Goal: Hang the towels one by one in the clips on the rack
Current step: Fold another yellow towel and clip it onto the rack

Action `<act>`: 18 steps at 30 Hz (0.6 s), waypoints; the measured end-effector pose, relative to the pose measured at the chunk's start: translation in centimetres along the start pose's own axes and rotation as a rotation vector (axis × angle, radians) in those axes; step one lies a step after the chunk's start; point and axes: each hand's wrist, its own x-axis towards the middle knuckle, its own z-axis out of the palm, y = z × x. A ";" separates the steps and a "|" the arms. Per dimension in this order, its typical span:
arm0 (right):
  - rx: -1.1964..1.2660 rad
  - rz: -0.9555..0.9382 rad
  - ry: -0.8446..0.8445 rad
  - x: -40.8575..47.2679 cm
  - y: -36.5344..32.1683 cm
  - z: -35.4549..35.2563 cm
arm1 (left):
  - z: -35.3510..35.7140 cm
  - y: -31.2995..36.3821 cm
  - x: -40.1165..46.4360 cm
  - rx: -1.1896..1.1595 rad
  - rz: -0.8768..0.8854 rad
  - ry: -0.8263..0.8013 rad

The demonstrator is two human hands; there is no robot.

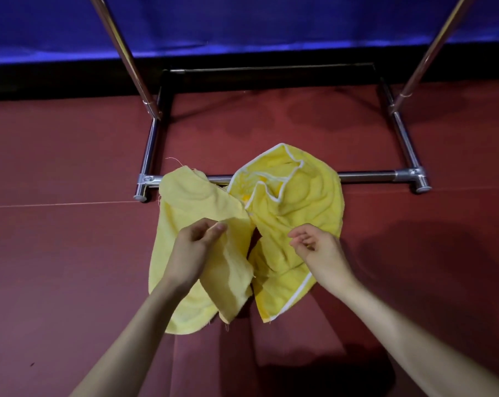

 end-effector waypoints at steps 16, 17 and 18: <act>0.278 0.001 0.050 -7.7 -33.7 -15.4 | -6.8 38.2 -13.8 -0.283 0.168 0.236; 0.297 -0.006 0.044 -9.0 -39.8 -18.8 | -8.8 44.6 -16.1 -0.278 0.184 0.218; 0.332 -0.017 0.019 -9.6 -41.4 -19.3 | -9.0 46.0 -17.0 -0.290 0.207 0.212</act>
